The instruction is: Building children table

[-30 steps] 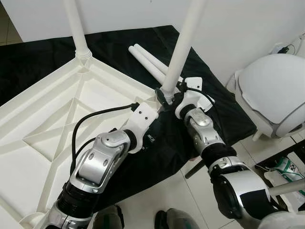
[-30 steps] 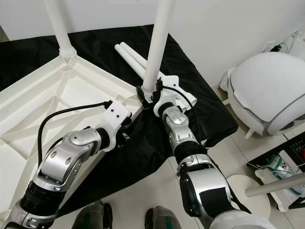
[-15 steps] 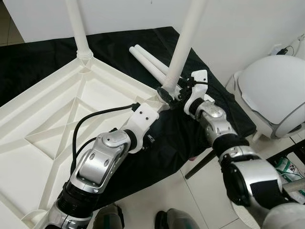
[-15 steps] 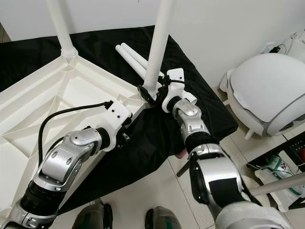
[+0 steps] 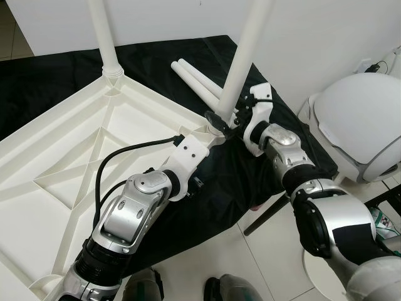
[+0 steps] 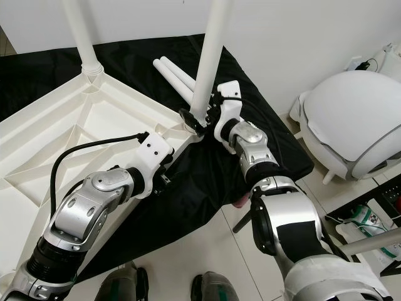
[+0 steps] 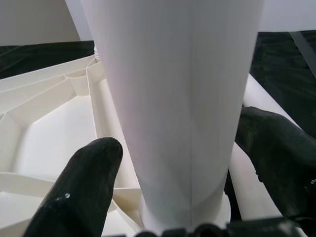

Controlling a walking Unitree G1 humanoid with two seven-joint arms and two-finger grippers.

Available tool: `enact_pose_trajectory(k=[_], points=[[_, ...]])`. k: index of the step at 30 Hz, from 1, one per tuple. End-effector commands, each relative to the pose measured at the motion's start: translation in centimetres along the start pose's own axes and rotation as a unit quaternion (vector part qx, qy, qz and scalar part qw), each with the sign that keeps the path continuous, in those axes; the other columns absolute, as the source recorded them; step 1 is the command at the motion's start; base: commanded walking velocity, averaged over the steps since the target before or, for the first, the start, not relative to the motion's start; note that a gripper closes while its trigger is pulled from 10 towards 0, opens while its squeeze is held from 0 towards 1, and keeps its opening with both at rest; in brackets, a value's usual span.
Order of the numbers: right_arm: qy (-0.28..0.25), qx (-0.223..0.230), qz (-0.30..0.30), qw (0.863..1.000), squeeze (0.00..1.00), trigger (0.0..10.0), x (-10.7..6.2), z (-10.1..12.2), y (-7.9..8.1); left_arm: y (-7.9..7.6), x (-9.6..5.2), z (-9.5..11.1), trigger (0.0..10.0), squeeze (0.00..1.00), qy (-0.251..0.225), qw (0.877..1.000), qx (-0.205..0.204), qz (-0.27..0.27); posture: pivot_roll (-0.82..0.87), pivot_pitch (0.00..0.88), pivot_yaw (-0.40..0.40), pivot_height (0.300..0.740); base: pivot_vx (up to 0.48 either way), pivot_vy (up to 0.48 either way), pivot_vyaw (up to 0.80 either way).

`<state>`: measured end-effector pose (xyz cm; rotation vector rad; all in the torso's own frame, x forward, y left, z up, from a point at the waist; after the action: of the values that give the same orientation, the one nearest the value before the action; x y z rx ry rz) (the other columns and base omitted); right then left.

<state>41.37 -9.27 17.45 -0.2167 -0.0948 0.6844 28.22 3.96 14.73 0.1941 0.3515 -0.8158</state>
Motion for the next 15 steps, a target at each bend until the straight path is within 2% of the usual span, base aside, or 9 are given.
enact_pose_trajectory(k=[1,2,3,4,5,6,7,15], points=[[0.012,-0.012,0.003,1.000,0.00,10.0,-0.23,-0.30,-0.25,0.07,0.09,0.10,10.0,0.00,0.001,1.000,0.002,0.014,0.01,0.045,-0.033,0.740,0.000,0.000,0.00],[0.013,-0.016,0.005,1.000,0.00,9.6,-0.20,-0.25,-0.27,0.06,0.09,0.10,10.0,0.00,0.002,1.000,0.002,0.013,0.01,0.047,-0.032,0.740,0.000,0.000,0.00],[0.013,-0.016,0.005,1.000,0.00,9.6,-0.20,-0.25,-0.27,0.06,0.09,0.10,10.0,0.00,0.002,1.000,0.002,0.013,0.01,0.047,-0.032,0.740,0.000,0.000,0.00],[0.014,-0.018,0.006,1.000,0.00,4.1,-0.19,-0.24,-0.26,0.03,0.10,0.10,10.0,0.00,0.002,1.000,0.002,0.013,0.01,0.047,-0.032,0.740,0.000,0.000,0.00],[0.014,-0.018,0.006,1.000,0.00,4.1,-0.19,-0.24,-0.26,0.03,0.10,0.10,10.0,0.00,0.002,1.000,0.002,0.013,0.01,0.047,-0.032,0.740,0.000,0.000,0.00],[0.016,-0.019,0.008,1.000,0.00,0.3,-0.17,-0.26,-0.24,0.00,0.11,0.10,10.0,0.00,0.002,1.000,0.002,0.012,0.01,0.048,-0.031,0.740,0.000,0.000,0.00],[0.019,-0.019,0.009,1.000,0.00,0.0,-0.16,-0.33,-0.24,-0.02,0.12,0.11,10.0,0.00,0.002,1.000,0.002,0.011,0.01,0.048,-0.031,0.740,0.000,0.000,0.00],[0.019,-0.004,0.007,1.000,0.00,0.0,-0.26,-0.80,-0.02,-0.04,0.16,0.11,10.0,0.00,0.002,1.000,0.003,0.011,0.01,0.048,-0.033,0.740,0.000,0.000,0.00]])
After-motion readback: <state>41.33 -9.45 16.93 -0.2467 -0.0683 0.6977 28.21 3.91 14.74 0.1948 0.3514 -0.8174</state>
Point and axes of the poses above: a point about 5 cm out from each wrist's last joint towards the gripper, its own x axis pointing out of the wrist towards the gripper, its own z axis along the axis of the wrist's last joint, y = z × x, the point moved 3 cm from there along x, pointing out of the wrist towards the gripper, and after that the axes turned 4 degrees about -x, right-handed, at the moved point
